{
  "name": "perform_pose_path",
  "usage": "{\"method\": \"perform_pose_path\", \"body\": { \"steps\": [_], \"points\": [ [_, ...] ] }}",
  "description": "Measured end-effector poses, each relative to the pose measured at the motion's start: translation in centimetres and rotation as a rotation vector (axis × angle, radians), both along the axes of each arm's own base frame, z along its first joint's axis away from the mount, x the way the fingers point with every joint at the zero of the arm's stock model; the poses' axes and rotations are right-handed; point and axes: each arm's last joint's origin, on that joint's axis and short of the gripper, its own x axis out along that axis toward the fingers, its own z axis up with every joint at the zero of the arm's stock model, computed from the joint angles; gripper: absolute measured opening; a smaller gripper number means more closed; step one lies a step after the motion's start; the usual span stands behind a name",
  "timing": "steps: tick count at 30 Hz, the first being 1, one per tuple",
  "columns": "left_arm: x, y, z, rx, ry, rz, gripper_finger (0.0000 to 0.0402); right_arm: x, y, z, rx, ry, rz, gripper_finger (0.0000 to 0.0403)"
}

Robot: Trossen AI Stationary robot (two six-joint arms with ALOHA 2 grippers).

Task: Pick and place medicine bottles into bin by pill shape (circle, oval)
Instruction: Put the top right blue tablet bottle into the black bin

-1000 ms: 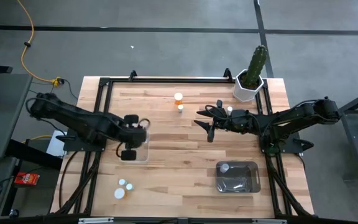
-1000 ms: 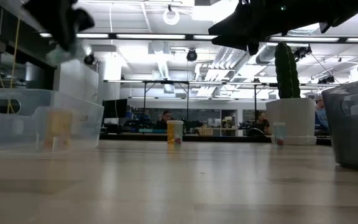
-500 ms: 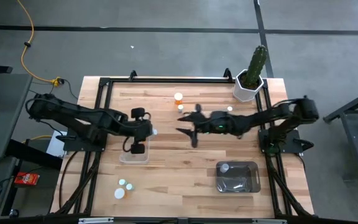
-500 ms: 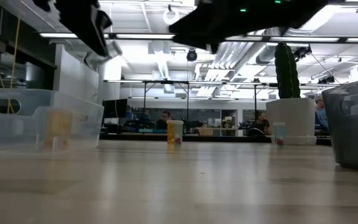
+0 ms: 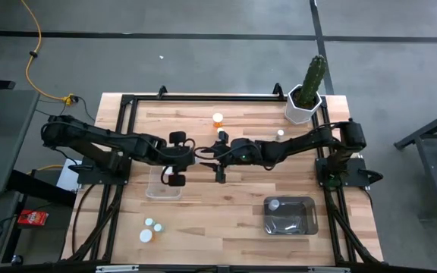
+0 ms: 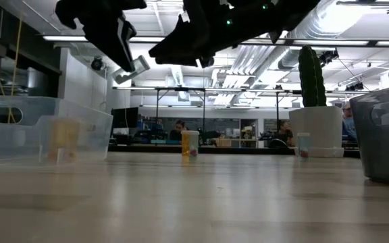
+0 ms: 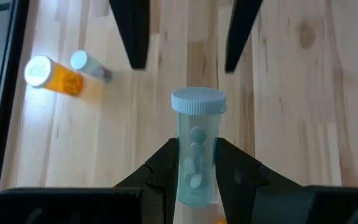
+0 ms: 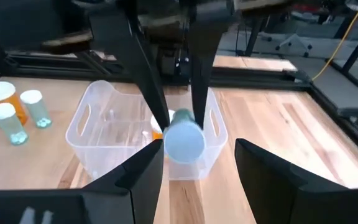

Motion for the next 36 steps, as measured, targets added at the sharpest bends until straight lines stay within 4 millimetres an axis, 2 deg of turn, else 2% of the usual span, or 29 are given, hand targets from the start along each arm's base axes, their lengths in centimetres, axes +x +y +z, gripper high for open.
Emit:
{"method": "perform_pose_path", "body": {
  "steps": [26,30,36],
  "points": [
    [0.81,-0.03,0.32,0.018,-0.071,-0.034,0.0078,0.10,0.31,-0.05,0.025,-0.015,0.017,0.0192],
    [0.81,-0.03,0.31,0.018,-0.070,-0.034,0.0078,0.05,0.31,-0.19,0.023,0.000,0.017,0.0173],
    [0.80,-0.03,0.31,0.018,-0.069,-0.034,0.0078,0.05,0.32,-0.19,0.024,-0.001,0.022,0.0115]
  ]
}}
